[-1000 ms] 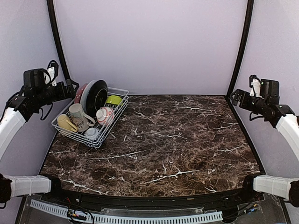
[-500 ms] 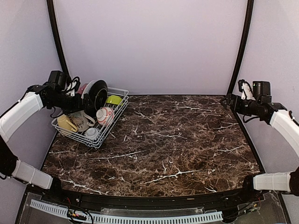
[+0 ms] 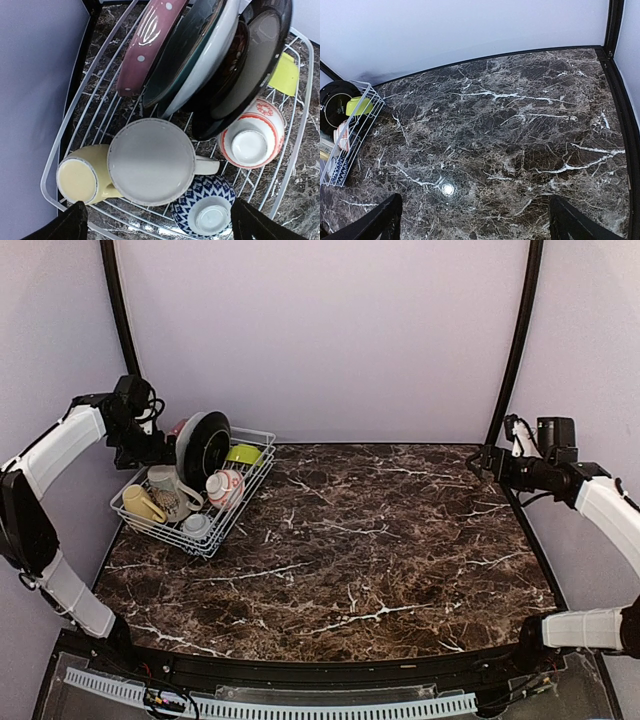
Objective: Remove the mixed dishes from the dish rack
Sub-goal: Grab the cup from the dish rack.
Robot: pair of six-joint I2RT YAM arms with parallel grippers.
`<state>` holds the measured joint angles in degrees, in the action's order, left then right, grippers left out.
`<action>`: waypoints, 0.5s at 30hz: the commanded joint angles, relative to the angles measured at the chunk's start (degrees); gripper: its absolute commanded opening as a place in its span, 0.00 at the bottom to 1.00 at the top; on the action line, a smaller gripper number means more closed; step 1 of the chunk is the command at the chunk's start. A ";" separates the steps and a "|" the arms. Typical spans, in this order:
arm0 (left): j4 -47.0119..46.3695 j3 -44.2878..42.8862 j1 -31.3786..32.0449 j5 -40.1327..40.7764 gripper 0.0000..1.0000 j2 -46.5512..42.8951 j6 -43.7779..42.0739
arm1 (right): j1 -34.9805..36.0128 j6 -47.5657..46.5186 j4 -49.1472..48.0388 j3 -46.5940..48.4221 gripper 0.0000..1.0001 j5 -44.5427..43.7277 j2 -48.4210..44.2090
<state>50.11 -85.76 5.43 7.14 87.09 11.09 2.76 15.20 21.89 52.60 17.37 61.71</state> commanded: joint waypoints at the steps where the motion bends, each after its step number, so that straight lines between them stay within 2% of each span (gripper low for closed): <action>1: 5.04 -5.19 -0.39 1.09 0.99 6.61 -1.04 | 0.55 0.44 -0.79 -1.26 0.99 1.29 -1.42; 6: 5.13 -8.82 -1.05 2.46 0.99 12.53 -0.57 | 0.74 0.57 -0.09 -2.09 0.99 0.52 -3.08; 15: 2.37 -6.06 -1.16 4.03 0.95 14.86 -1.06 | 1.18 2.14 -1.20 -2.31 0.99 1.19 -1.27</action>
<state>52.12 -93.62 4.64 10.39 101.32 10.66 3.31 16.21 22.28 50.65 17.87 59.31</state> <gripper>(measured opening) 0.957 0.986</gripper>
